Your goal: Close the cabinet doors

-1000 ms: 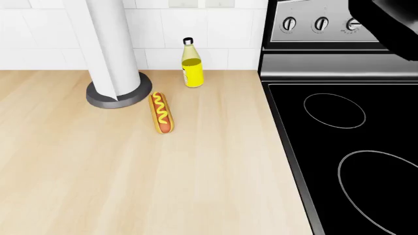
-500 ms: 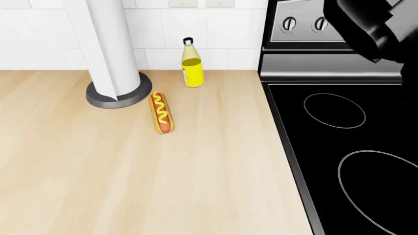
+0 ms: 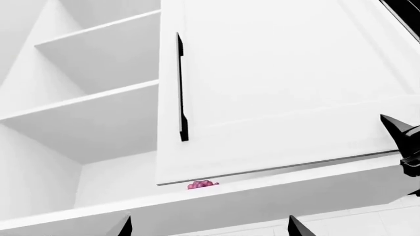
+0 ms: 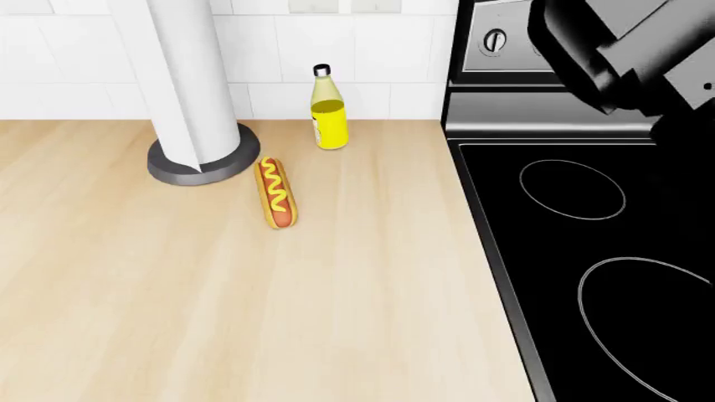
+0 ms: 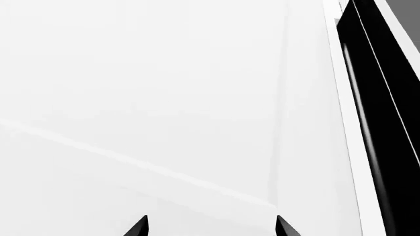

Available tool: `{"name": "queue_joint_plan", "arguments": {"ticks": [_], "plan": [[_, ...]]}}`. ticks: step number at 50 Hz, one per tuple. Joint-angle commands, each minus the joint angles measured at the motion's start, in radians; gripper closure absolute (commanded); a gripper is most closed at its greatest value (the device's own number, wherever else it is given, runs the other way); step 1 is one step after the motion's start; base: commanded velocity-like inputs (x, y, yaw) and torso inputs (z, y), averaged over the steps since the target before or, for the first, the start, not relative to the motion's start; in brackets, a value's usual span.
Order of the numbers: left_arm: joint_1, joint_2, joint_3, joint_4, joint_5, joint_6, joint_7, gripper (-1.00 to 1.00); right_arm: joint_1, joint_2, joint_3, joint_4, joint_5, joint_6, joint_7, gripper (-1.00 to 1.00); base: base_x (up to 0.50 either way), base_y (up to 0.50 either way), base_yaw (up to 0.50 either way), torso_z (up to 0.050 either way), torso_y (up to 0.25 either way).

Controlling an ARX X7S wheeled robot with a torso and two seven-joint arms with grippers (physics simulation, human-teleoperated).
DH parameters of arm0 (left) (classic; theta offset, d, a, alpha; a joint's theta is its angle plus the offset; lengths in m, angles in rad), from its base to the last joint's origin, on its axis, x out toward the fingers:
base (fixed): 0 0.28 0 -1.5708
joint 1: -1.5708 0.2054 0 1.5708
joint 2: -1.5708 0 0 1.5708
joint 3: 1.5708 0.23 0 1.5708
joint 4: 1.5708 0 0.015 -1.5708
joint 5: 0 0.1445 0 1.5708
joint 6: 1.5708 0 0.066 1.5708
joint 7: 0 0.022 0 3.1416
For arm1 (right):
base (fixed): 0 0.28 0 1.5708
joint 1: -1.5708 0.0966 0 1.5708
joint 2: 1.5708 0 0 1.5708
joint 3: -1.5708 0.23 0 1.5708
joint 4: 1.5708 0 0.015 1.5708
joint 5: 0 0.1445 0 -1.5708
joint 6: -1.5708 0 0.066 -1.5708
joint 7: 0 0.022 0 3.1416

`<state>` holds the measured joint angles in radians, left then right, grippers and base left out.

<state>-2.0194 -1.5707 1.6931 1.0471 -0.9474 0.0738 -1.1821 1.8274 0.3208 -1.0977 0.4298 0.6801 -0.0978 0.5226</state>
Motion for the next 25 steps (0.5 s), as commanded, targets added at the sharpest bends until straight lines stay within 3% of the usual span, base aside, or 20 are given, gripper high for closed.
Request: {"name": "queue_joint_plan", "arguments": {"ticks": [1,25], "plan": [[0.024,0.000,0.009,0.000,0.023,0.010,-0.009,-1.00,-0.109,-0.051,-0.181,0.214,0.173,0.744,-0.077,-1.00,0.01,0.00,0.01,0.000,0.000],[0.052,0.000,0.010,0.000,0.040,0.022,-0.022,-1.00,-0.151,-0.155,-0.303,0.463,0.050,0.719,-0.152,-1.00,0.01,0.00,0.00,0.000,0.000]]}}
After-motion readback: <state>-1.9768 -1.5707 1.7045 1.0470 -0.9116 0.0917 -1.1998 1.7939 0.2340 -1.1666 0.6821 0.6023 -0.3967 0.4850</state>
